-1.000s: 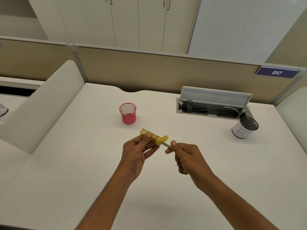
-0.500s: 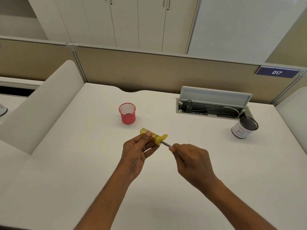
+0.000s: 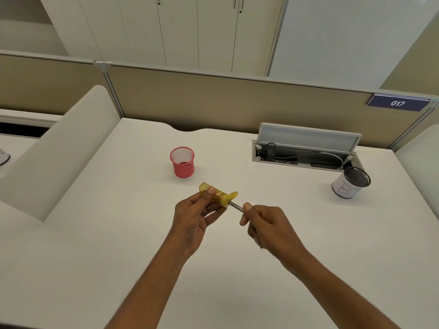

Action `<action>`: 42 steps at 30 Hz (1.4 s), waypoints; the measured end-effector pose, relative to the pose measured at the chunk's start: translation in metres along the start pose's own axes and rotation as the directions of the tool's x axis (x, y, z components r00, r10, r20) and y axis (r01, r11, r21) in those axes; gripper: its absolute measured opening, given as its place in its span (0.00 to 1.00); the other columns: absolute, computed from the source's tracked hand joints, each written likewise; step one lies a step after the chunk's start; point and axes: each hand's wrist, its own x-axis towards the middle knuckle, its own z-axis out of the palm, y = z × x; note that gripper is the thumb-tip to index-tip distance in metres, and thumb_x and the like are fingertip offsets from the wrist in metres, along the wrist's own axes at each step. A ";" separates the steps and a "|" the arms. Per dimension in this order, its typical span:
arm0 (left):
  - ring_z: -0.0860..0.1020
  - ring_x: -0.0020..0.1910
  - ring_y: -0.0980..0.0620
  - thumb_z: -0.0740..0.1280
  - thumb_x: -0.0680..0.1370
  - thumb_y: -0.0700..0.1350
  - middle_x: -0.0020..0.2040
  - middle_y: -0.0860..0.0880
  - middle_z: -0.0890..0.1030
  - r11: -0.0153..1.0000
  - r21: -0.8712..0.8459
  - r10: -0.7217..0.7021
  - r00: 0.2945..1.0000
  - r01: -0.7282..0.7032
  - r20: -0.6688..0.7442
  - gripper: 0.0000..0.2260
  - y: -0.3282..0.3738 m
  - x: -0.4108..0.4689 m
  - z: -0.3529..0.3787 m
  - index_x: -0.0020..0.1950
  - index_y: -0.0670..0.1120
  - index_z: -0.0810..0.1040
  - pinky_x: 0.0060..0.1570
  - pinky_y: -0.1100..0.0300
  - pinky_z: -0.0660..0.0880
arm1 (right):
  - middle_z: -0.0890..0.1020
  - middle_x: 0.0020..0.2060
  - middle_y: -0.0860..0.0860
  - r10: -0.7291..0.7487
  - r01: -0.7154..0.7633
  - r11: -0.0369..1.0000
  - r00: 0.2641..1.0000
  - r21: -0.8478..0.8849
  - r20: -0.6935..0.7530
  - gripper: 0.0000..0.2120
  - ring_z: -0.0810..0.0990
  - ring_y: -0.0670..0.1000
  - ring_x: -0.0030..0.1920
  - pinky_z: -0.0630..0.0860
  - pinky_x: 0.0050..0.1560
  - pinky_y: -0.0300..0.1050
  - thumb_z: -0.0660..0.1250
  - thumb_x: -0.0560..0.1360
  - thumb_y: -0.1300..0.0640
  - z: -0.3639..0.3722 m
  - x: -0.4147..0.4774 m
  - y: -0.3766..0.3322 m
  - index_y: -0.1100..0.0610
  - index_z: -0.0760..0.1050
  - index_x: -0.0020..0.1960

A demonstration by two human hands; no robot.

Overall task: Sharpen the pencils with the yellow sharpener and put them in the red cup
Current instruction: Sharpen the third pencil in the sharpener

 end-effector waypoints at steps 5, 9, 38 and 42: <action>0.87 0.48 0.43 0.72 0.73 0.44 0.49 0.36 0.86 1.000 -0.019 -0.012 1.000 0.011 -0.016 0.15 0.001 0.002 0.003 0.53 0.34 0.84 0.47 0.52 0.84 | 0.75 0.32 0.48 -0.693 0.426 0.269 0.708 -0.864 0.133 0.15 0.71 0.51 0.29 0.68 0.26 0.45 0.63 0.82 0.45 -0.005 0.008 0.027 0.56 0.80 0.52; 0.87 0.47 0.43 0.73 0.73 0.44 0.50 0.36 0.86 0.999 -0.015 -0.032 0.999 0.032 -0.010 0.15 -0.002 0.001 0.006 0.53 0.35 0.84 0.46 0.53 0.84 | 0.70 0.29 0.51 -0.808 0.351 0.057 0.566 -0.935 0.164 0.10 0.63 0.51 0.30 0.59 0.29 0.46 0.67 0.82 0.54 -0.005 0.016 0.030 0.60 0.81 0.49; 0.87 0.49 0.42 0.72 0.73 0.44 0.51 0.36 0.86 0.999 -0.015 -0.051 0.999 0.051 0.013 0.13 -0.003 0.002 0.004 0.52 0.36 0.84 0.45 0.54 0.84 | 0.69 0.28 0.50 -0.794 0.367 0.101 0.590 -0.925 0.147 0.12 0.59 0.51 0.30 0.59 0.29 0.47 0.66 0.82 0.53 0.001 0.020 0.031 0.60 0.81 0.46; 0.86 0.50 0.41 0.72 0.74 0.44 0.51 0.36 0.86 0.999 0.003 -0.047 0.999 0.047 0.026 0.13 -0.003 0.003 0.003 0.52 0.35 0.84 0.47 0.53 0.84 | 0.63 0.25 0.46 -0.678 0.392 0.501 0.732 -0.772 -0.069 0.15 0.59 0.49 0.27 0.57 0.28 0.43 0.64 0.81 0.51 0.012 0.011 0.028 0.55 0.76 0.38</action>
